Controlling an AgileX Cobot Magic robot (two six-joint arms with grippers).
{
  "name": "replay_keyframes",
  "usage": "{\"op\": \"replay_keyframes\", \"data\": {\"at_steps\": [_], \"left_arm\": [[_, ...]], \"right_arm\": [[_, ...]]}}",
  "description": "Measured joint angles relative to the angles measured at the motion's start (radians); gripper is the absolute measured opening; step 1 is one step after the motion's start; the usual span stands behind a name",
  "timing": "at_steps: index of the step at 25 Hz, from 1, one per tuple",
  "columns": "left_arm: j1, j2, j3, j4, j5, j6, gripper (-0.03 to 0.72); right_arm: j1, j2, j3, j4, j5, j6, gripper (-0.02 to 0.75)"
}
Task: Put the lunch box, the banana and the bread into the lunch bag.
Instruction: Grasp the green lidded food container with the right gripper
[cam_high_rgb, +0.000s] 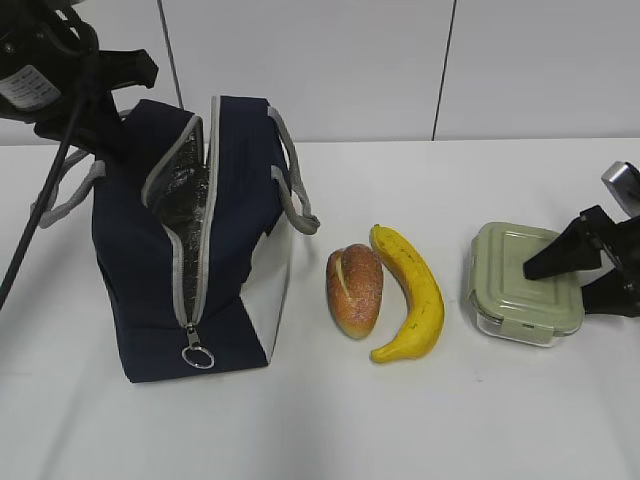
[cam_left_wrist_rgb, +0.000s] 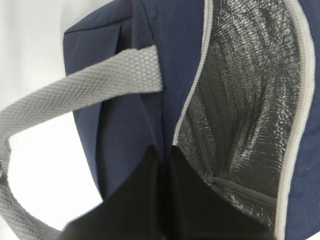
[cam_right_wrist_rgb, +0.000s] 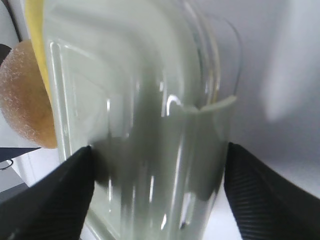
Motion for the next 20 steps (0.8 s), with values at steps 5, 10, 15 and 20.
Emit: {"op": "replay_keyframes", "data": {"at_steps": [5, 10, 15, 20], "left_arm": [[0.000, 0.000, 0.000, 0.000, -0.001, 0.000, 0.001], [0.000, 0.000, 0.000, 0.000, -0.003, 0.000, 0.001], [0.000, 0.000, 0.000, 0.000, -0.004, 0.000, 0.001], [0.000, 0.000, 0.000, 0.000, -0.004, 0.000, 0.001]], "right_arm": [[-0.001, 0.002, 0.000, 0.025, 0.000, -0.033, 0.537], [-0.001, 0.002, -0.002, 0.048, 0.014, -0.051, 0.432], [-0.001, 0.002, -0.002, 0.072, 0.028, -0.071, 0.372], [-0.001, 0.004, -0.002, 0.092, 0.030, -0.077, 0.369]]}}
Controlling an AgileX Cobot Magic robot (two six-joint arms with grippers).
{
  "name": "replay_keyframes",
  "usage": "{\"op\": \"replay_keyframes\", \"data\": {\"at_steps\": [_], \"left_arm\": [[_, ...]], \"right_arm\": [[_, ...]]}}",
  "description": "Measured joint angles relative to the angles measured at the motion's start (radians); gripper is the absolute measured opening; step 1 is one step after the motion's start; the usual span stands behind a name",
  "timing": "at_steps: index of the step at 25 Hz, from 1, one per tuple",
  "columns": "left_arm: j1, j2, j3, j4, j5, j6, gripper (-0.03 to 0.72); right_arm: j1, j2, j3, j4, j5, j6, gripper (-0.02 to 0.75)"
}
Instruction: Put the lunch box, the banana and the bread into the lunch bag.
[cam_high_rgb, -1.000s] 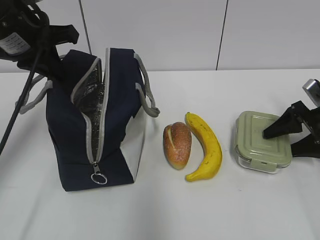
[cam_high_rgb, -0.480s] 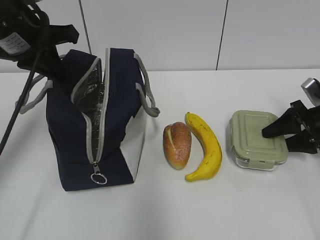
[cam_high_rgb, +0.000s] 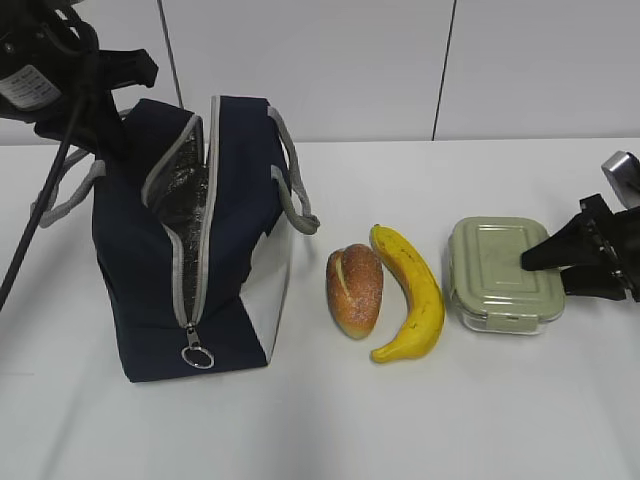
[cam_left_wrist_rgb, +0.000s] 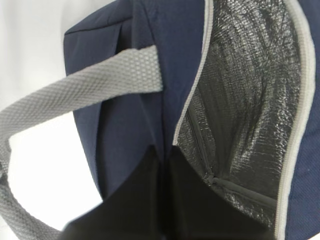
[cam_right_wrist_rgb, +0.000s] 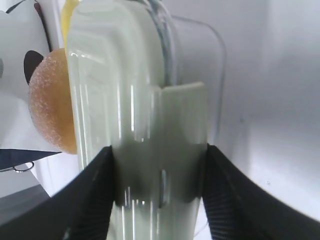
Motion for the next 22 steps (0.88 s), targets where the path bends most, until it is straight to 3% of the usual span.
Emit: {"op": "replay_keyframes", "data": {"at_steps": [8, 12, 18, 22], "left_arm": [[0.000, 0.000, 0.000, 0.000, 0.000, 0.000, 0.001], [0.000, 0.000, 0.000, 0.000, 0.000, 0.000, 0.001], [0.000, 0.000, 0.000, -0.019, -0.002, 0.000, 0.001], [0.000, 0.000, 0.000, -0.055, -0.007, 0.004, 0.000]], "right_arm": [[0.000, 0.004, 0.000, 0.254, 0.000, 0.002, 0.367], [0.009, -0.009, 0.000, 0.322, -0.008, 0.018, 0.367], [0.137, -0.127, -0.004, 0.453, -0.022, 0.044, 0.366], [0.256, -0.189, -0.065, 0.476, -0.006, 0.111, 0.366]]}}
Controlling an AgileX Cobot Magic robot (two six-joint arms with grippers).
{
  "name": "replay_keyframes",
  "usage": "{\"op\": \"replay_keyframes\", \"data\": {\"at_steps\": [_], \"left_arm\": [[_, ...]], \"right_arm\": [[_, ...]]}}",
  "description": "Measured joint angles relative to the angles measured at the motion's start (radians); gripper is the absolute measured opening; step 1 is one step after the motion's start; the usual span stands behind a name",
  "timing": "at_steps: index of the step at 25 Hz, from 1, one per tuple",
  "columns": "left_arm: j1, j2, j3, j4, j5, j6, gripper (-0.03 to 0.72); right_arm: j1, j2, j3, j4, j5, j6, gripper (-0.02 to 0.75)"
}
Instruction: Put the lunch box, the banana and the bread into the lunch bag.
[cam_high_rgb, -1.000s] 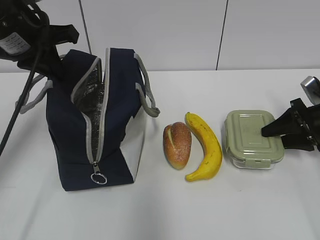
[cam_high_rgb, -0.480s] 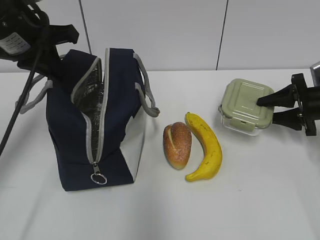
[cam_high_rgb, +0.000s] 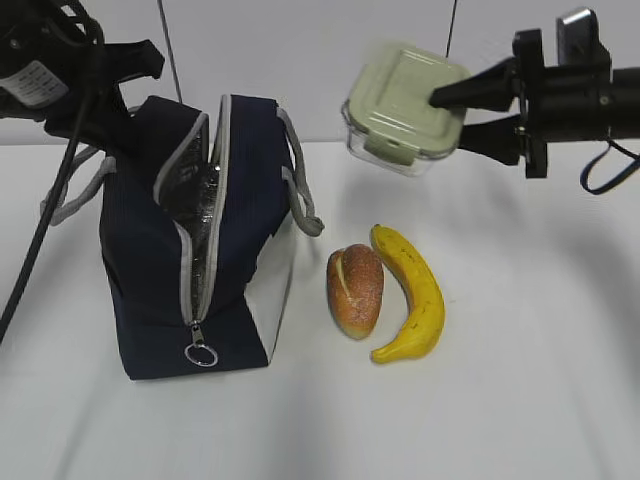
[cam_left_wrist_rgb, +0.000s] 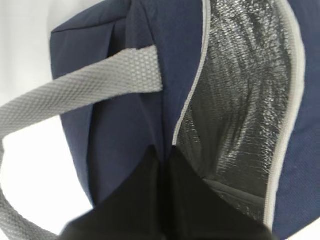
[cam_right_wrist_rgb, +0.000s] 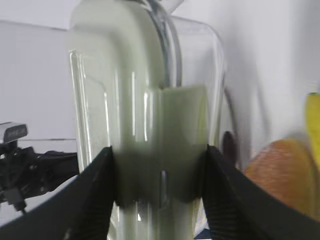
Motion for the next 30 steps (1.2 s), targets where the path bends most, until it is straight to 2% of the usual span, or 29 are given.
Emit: {"op": "replay_keyframes", "data": {"at_steps": [10, 15, 18, 24, 30], "left_arm": [[0.000, 0.000, 0.000, -0.054, -0.003, 0.027, 0.000], [0.000, 0.000, 0.000, -0.057, -0.009, 0.029, 0.000], [0.000, 0.000, 0.000, -0.057, -0.012, 0.029, 0.000], [0.000, 0.000, 0.000, -0.057, -0.016, 0.029, 0.000], [0.000, 0.000, 0.000, -0.058, -0.016, 0.029, 0.000]], "right_arm": [[0.205, -0.012, -0.239, -0.060, 0.021, 0.170, 0.366], [0.298, -0.012, -0.258, -0.154, -0.014, 0.206, 0.366], [0.340, -0.012, -0.258, -0.174, -0.047, 0.209, 0.366], [0.378, -0.010, -0.258, -0.254, -0.137, 0.221, 0.366], [0.386, 0.050, -0.259, -0.264, -0.151, 0.236, 0.366]]}}
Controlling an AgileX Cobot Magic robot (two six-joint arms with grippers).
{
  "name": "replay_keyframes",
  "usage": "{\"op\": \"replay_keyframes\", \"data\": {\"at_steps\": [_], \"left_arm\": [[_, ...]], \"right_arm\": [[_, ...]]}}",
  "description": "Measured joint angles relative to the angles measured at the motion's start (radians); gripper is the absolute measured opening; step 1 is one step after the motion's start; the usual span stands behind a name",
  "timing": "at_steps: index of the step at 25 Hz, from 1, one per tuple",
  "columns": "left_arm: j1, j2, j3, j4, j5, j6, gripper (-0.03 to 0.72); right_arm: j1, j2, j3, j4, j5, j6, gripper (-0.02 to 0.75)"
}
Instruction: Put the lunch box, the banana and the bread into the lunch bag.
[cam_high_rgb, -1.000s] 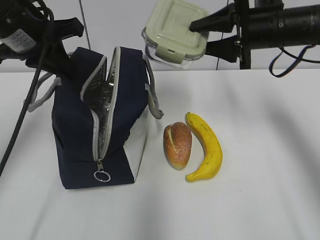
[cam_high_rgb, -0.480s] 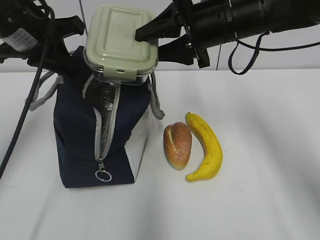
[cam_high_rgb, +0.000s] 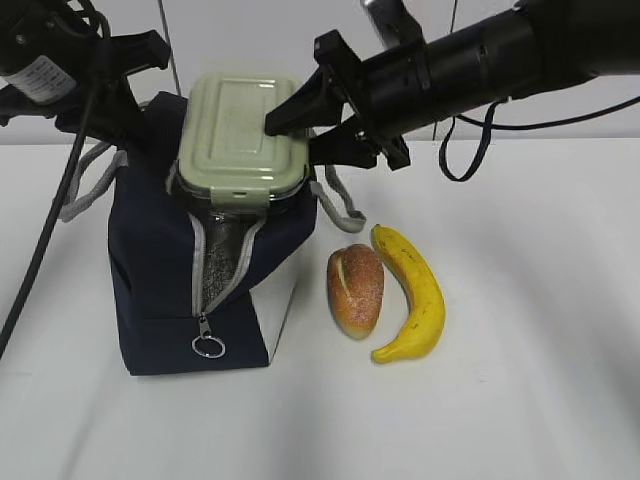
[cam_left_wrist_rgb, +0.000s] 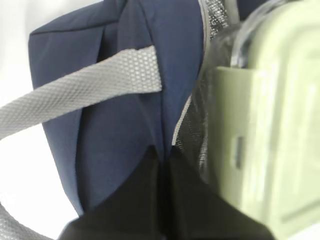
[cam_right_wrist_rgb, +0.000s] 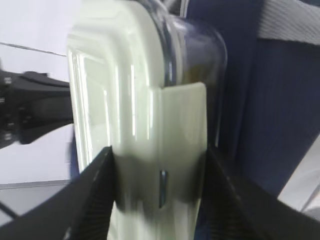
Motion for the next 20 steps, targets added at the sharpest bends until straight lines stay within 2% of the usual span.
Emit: {"op": "replay_keyframes", "data": {"at_steps": [8, 13, 20], "left_arm": [[0.000, 0.000, 0.000, 0.000, -0.004, 0.006, 0.000], [0.000, 0.000, 0.000, 0.000, -0.008, 0.013, 0.000], [0.000, 0.000, 0.000, 0.000, -0.011, 0.016, 0.000]], "right_arm": [[0.047, 0.065, -0.002, -0.035, -0.020, 0.041, 0.366], [0.100, 0.081, -0.002, -0.083, -0.085, 0.056, 0.366], [0.125, 0.100, -0.005, -0.078, -0.125, 0.058, 0.365]]}}
